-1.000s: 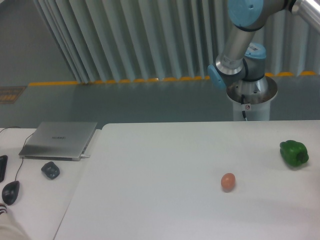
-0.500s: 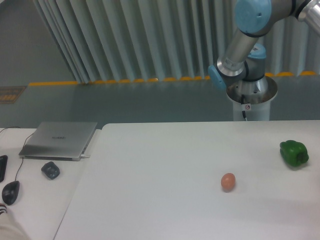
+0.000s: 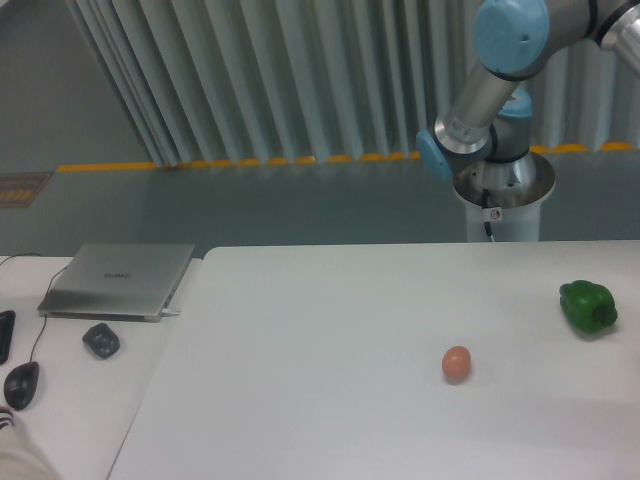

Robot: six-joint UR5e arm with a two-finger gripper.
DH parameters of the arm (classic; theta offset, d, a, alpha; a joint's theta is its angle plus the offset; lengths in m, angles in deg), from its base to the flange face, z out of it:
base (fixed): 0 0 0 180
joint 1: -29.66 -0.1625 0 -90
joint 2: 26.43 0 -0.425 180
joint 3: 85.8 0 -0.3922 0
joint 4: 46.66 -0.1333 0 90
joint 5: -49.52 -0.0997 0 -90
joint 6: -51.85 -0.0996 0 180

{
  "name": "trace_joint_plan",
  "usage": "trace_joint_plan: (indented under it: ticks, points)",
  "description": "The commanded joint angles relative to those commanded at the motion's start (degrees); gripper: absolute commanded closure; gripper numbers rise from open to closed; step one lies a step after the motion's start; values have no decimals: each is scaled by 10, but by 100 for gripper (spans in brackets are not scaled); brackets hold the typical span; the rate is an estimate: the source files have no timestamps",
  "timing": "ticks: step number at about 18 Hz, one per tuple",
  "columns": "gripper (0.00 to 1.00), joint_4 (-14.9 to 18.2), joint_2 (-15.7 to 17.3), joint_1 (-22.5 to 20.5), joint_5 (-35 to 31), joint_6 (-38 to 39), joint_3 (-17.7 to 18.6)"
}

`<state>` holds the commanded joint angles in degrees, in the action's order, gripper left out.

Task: Place the red pepper on the table

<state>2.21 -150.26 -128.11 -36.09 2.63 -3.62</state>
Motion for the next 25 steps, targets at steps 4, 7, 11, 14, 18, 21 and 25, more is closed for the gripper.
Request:
trace_joint_plan:
  ticks: [4, 7, 11, 14, 18, 21, 25]
  points:
    - [0, 0, -4, 0, 0, 0, -1]
    - [32, 0, -4, 0, 1, -3, -2]
    - [59, 0, -4, -1, 4, -4, -3]
    - [60, 0, 3, -1, 4, -6, -8]
    - [60, 3, 43, -4, 25, -3, -4]
    - [59, 7, 90, -6, 29, 0, 10]
    - [59, 8, 147, 2, 29, 1, 48]
